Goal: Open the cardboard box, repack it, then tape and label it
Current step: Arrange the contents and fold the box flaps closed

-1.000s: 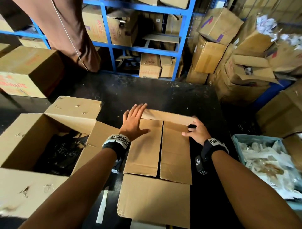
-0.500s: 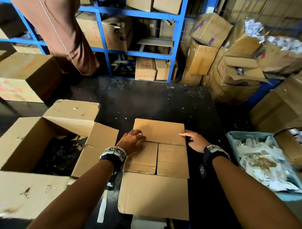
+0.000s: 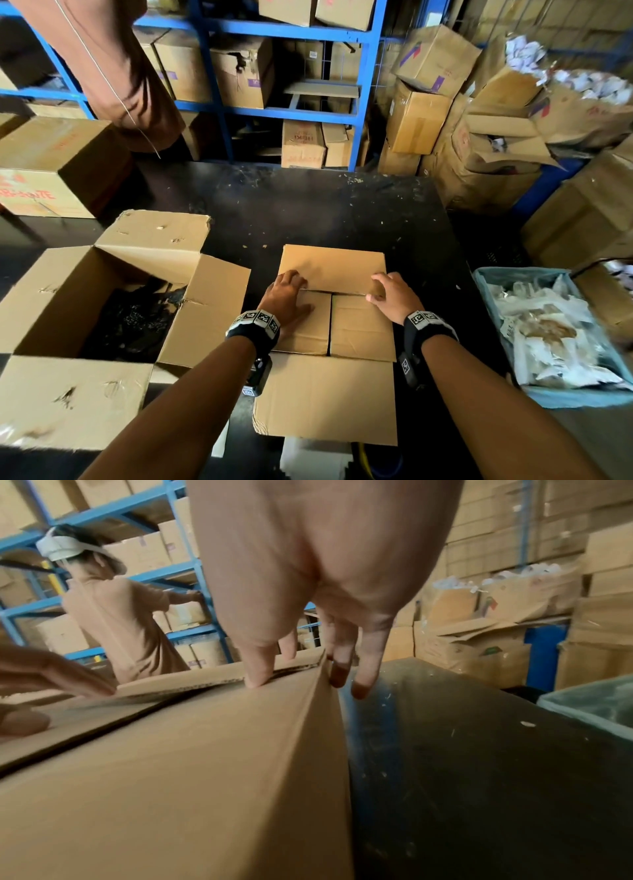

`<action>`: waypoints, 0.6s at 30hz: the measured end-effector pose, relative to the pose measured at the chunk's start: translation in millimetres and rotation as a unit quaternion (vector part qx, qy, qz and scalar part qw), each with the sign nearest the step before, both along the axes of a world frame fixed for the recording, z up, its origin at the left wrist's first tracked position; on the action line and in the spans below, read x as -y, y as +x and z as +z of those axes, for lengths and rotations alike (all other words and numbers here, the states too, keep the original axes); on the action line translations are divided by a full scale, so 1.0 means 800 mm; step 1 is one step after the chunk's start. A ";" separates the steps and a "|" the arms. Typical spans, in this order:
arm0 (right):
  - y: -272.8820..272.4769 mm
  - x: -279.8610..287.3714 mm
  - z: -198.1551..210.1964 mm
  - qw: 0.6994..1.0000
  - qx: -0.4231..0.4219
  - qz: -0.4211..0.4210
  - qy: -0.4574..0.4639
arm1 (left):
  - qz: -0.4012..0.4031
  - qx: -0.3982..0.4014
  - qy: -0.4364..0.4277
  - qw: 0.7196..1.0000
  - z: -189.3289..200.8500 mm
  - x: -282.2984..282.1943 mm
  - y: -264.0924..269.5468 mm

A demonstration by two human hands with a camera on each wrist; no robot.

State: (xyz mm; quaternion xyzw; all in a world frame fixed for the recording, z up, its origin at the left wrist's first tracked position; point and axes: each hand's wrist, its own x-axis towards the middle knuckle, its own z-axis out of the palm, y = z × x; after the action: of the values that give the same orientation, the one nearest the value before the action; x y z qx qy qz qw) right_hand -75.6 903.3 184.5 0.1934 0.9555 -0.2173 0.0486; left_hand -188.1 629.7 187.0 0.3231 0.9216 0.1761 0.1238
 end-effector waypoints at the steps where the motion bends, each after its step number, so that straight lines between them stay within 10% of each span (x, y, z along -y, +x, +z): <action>1: 0.001 -0.003 0.000 1.000 -0.004 0.017 0.022 | 0.011 0.005 -0.007 1.000 0.001 -0.003 0.002; 7: -0.011 -0.020 0.023 0.988 -0.152 -0.003 0.009 | 0.126 -0.002 0.042 0.991 0.020 -0.026 0.008; 12: -0.058 -0.022 0.050 0.935 -0.247 -0.165 -0.195 | 0.221 0.081 0.023 0.972 0.030 -0.041 -0.008; 18: -0.121 -0.014 0.034 0.979 -0.072 -0.076 -0.176 | 0.167 0.124 -0.091 0.974 0.025 -0.079 -0.016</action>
State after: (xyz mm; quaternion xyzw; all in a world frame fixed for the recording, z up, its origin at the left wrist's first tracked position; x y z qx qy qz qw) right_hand -172.0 914.3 211.7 0.2374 0.8860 -0.3983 -0.0040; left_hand -200.8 693.3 207.4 0.1273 0.9522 0.1486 0.2346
